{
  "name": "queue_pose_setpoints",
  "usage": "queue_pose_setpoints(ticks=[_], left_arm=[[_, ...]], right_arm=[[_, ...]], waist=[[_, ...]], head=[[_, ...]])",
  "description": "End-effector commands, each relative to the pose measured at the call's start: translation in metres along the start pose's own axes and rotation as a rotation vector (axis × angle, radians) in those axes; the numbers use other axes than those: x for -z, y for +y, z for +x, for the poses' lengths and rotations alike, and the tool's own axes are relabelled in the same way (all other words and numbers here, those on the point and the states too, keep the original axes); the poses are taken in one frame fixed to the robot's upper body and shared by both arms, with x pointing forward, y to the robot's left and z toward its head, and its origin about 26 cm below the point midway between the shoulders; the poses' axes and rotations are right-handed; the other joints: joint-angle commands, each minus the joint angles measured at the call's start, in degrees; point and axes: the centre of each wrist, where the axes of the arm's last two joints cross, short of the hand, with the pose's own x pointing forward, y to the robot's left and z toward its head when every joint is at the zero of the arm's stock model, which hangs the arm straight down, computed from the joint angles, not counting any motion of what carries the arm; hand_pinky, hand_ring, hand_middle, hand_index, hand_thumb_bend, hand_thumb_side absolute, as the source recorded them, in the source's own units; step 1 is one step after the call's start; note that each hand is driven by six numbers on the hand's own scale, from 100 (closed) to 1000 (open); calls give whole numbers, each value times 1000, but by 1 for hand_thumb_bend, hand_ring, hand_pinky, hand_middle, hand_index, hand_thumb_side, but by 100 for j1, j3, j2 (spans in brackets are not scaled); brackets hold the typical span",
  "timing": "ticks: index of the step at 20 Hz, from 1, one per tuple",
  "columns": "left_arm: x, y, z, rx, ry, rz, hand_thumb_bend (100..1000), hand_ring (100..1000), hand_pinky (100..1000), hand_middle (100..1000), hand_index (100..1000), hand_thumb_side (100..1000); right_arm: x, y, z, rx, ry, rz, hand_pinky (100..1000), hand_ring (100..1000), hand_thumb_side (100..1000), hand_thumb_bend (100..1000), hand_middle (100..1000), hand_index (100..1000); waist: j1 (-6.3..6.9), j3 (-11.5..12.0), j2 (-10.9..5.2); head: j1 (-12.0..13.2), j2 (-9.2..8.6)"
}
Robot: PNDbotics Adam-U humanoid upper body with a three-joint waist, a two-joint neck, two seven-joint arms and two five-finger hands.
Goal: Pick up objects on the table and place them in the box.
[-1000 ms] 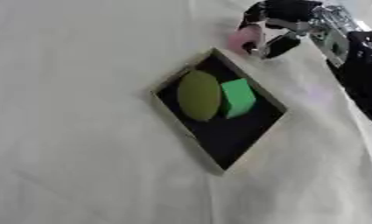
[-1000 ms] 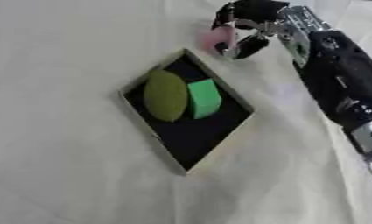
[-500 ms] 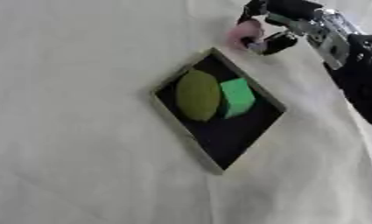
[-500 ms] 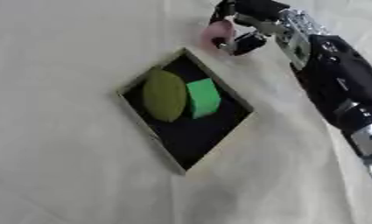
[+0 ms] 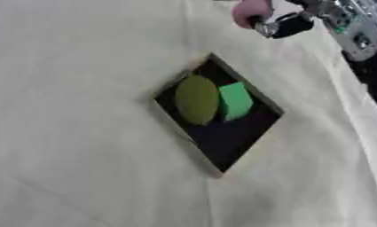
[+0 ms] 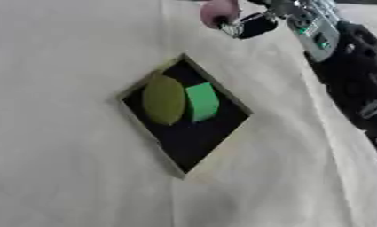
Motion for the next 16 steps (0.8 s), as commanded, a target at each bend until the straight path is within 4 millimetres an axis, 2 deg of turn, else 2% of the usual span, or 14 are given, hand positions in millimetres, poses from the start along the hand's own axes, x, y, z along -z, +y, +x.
queue_pose_setpoints(ticks=[1, 6, 11, 13, 16], left_arm=[[7, 3, 7, 12, -22, -13, 100, 862, 825, 808, 859, 672], [8, 1, 8, 7, -22, -15, 100, 862, 825, 809, 859, 672], [9, -2, 8, 0, -22, -14, 100, 863, 826, 810, 861, 672], [9, -3, 8, -3, -25, -13, 100, 864, 826, 811, 862, 672], [9, -5, 8, -10, -26, -4, 100, 863, 826, 811, 861, 672]], right_arm=[[-3, -37, 23, -24, -58, -16, 759, 660, 200, 100, 534, 668], [-5, -44, 64, 44, -145, 65, 775, 656, 212, 100, 533, 669], [-7, -38, 96, 92, -247, 203, 789, 665, 221, 100, 541, 674], [-5, -37, 104, 89, -295, 223, 786, 670, 225, 100, 547, 677], [-2, -24, 109, 86, -350, 278, 793, 673, 229, 100, 549, 679]], waist=[[38, -12, -183], [47, -54, -222], [80, -109, -265], [102, -137, -289], [163, -201, -319]], head=[[31, 45], [79, 105], [113, 172], [117, 203], [135, 222]])
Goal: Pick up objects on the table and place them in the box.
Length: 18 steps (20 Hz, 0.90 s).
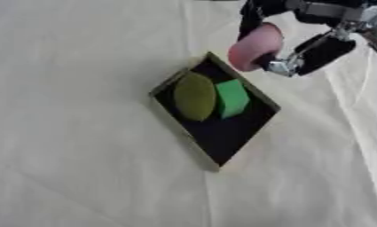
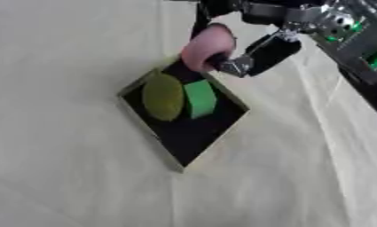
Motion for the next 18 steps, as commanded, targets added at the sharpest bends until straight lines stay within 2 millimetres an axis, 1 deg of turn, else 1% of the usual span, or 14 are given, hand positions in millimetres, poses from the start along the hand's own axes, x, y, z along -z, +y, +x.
queue_pose_setpoints(ticks=[1, 2, 8, 12, 15, 18], left_arm=[[8, 2, 7, 11, -30, -4, 100, 864, 826, 811, 860, 659], [8, 2, 7, 10, -31, -2, 100, 864, 826, 811, 860, 672], [8, -1, 6, 3, -34, -1, 100, 864, 826, 812, 860, 672], [8, -1, 6, 3, -35, 0, 100, 864, 826, 812, 860, 672], [9, -1, 6, 1, -37, 0, 100, 864, 825, 812, 860, 672], [10, -1, 6, -1, -39, -1, 100, 864, 825, 811, 859, 672]], right_arm=[[3, 1, 4, -23, -45, 52, 797, 672, 196, 100, 547, 679], [5, 6, 3, -13, -52, 67, 797, 673, 229, 100, 547, 679], [16, 36, -2, 29, -74, 169, 807, 678, 236, 100, 552, 684], [21, 54, -4, 33, -70, 221, 815, 695, 246, 100, 567, 694], [25, 65, -5, 17, -65, 241, 816, 705, 247, 100, 577, 703], [28, 73, -7, -3, -45, 224, 817, 714, 247, 100, 586, 710]], waist=[[67, -28, -156], [81, -43, -164], [145, -74, -166], [154, -70, -143], [159, -87, -119], [152, -69, -92]], head=[[35, 44], [42, 51], [42, 30], [29, 9], [36, 0], [45, -15]])
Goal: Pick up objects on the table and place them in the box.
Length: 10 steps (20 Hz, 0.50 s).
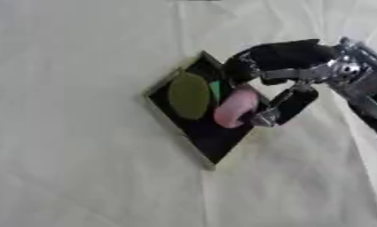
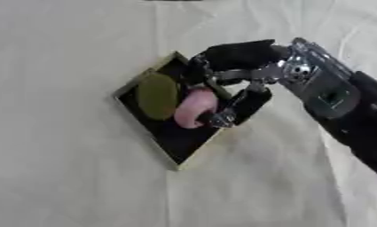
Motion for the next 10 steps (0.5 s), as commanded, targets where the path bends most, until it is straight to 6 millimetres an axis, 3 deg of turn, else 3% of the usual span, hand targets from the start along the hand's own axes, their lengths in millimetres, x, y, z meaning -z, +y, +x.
queue_pose_setpoints(ticks=[1, 5, 10], left_arm=[[9, 5, 7, 17, -33, -13, 100, 864, 824, 811, 859, 672], [9, 6, 8, 15, -28, -13, 100, 863, 824, 811, 858, 672], [9, 6, 9, 14, -25, -15, 100, 863, 823, 811, 858, 672]], right_arm=[[-1, -1, -3, -67, 3, 22, 820, 720, 248, 100, 592, 715], [3, 6, -5, -104, 14, 44, 834, 763, 283, 100, 643, 760], [-1, 4, -4, -194, -23, 102, 911, 895, 376, 100, 796, 870]], waist=[[11, 24, -89], [-19, 46, -58], [-49, 34, -57]], head=[[18, -26], [28, -39], [59, -20]])
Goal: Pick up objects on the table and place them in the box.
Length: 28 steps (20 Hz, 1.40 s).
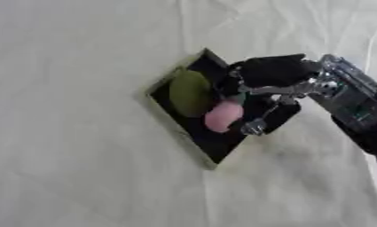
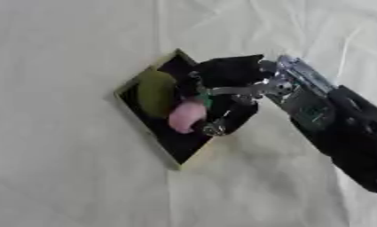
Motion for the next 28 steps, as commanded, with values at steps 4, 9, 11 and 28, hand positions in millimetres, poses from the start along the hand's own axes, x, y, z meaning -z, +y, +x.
queue_pose_setpoints(ticks=[4, 9, 11, 28], left_arm=[[7, 7, 9, 19, -19, -9, 100, 863, 822, 810, 856, 672], [6, 7, 9, 20, -14, -9, 100, 863, 822, 811, 856, 672], [6, 7, 10, 20, -12, -9, 100, 864, 822, 811, 856, 672], [16, -1, 14, 1, -49, 13, 100, 864, 821, 811, 869, 672]], right_arm=[[-16, -16, 0, -161, -80, 90, 947, 943, 318, 100, 835, 901], [-27, -30, 4, -189, -129, 55, 956, 946, 412, 100, 837, 913], [-31, -38, 5, -181, -137, 18, 951, 935, 350, 100, 829, 911], [-93, -117, 30, 317, -185, -1058, 912, 831, 523, 100, 699, 825]], waist=[[-16, -15, -130], [-34, -37, -161], [-38, -49, -177], [1, -153, -263]], head=[[42, -1], [69, 20], [85, 19], [182, -77]])
